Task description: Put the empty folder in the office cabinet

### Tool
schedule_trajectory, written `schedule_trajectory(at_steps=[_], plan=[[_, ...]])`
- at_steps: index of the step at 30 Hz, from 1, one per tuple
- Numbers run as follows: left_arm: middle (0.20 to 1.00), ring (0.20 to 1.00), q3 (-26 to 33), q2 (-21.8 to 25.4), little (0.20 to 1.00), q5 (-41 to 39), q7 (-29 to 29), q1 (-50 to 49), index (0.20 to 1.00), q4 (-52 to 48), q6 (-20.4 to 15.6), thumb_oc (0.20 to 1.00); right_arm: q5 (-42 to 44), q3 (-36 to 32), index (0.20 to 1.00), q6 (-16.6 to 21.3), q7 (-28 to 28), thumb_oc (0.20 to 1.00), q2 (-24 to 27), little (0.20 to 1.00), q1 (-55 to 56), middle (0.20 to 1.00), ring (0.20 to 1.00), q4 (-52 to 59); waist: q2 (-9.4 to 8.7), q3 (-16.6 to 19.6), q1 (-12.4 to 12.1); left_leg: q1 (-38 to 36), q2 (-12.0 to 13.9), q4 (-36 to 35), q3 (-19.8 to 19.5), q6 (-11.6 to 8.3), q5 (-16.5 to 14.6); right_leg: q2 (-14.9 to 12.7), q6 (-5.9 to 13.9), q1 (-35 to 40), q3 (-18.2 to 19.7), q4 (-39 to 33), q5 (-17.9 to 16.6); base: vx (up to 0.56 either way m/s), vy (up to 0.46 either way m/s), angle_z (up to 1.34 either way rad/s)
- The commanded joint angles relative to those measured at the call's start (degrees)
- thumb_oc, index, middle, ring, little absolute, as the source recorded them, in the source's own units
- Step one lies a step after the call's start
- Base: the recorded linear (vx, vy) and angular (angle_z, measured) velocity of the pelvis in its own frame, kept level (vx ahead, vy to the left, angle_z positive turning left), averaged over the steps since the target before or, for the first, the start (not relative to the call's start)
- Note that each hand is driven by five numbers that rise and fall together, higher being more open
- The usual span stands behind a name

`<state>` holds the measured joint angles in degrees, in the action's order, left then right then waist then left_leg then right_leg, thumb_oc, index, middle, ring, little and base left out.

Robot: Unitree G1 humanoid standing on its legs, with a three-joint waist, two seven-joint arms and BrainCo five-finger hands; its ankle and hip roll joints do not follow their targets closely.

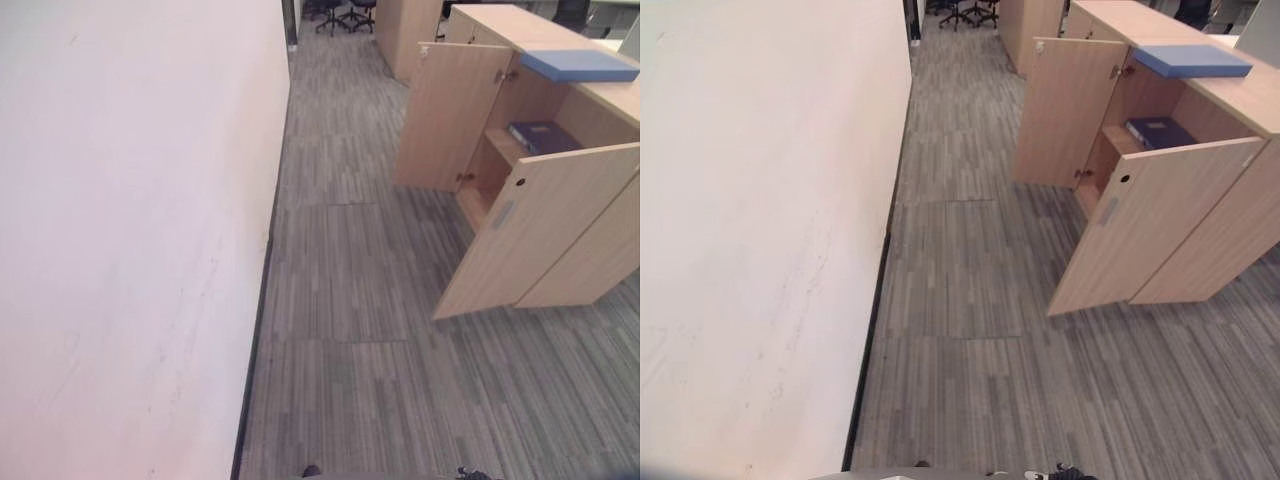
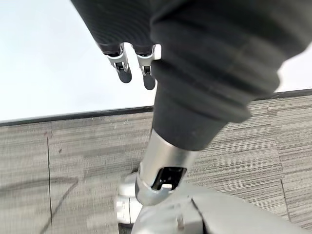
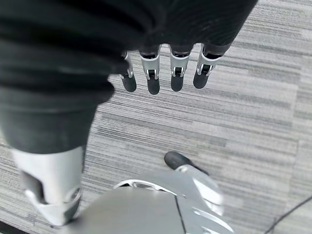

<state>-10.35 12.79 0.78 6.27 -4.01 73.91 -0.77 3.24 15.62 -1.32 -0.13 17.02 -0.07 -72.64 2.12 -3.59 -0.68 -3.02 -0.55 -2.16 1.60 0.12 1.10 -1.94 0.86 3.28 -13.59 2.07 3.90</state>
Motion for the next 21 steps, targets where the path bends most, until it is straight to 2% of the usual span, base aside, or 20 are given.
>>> schedule_trajectory(at_steps=[1, 15, 21], plan=[[1.0, 1.0, 1.0, 0.8, 1.0, 1.0, 0.1, 2.8, 1.0, 2.6, -1.1, 1.0, -1.4, 0.8, 1.0, 1.4, -1.0, 1.0, 1.3, 1.0, -1.9, 1.0, 1.0, -2.4, -2.04, -0.4, -0.7, -3.1, 1.2, -2.8, 1.4, -3.58, -2.8, -4.2, 7.19, 1.0, -1.0, -7.1, -8.4, 0.0, 0.0, 0.0], [1.0, 1.0, -0.2, 0.7, 1.0, 1.8, -1.8, 3.5, 1.0, 4.2, -0.9, 1.0, -2.0, 1.8, 1.0, 1.0, 0.0, 1.0, 0.9, 1.0, -2.6, 1.0, 1.0, -2.8, -2.07, -0.3, -0.2, -3.2, 1.4, -2.8, 1.8, -3.66, -3.0, -4.0, 7.14, 1.1, -0.8, -7.1, -8.2, 0.0, 0.0, 0.0], [1.0, 1.0, 0.3, 0.8, 1.0, 1.8, -0.9, 3.4, 1.0, 4.6, -0.8, 1.0, 3.5, -1.7, 1.0, 1.3, -0.5, 1.0, 0.2, 1.0, -1.7, 1.0, 1.0, -3.2, -2.04, 0.0, 0.1, -3.6, 1.4, -2.8, 2.1, -3.67, -3.2, -4.0, 7.14, 1.4, -0.6, -7.1, -8.1, 0.0, 0.0, 0.0]])
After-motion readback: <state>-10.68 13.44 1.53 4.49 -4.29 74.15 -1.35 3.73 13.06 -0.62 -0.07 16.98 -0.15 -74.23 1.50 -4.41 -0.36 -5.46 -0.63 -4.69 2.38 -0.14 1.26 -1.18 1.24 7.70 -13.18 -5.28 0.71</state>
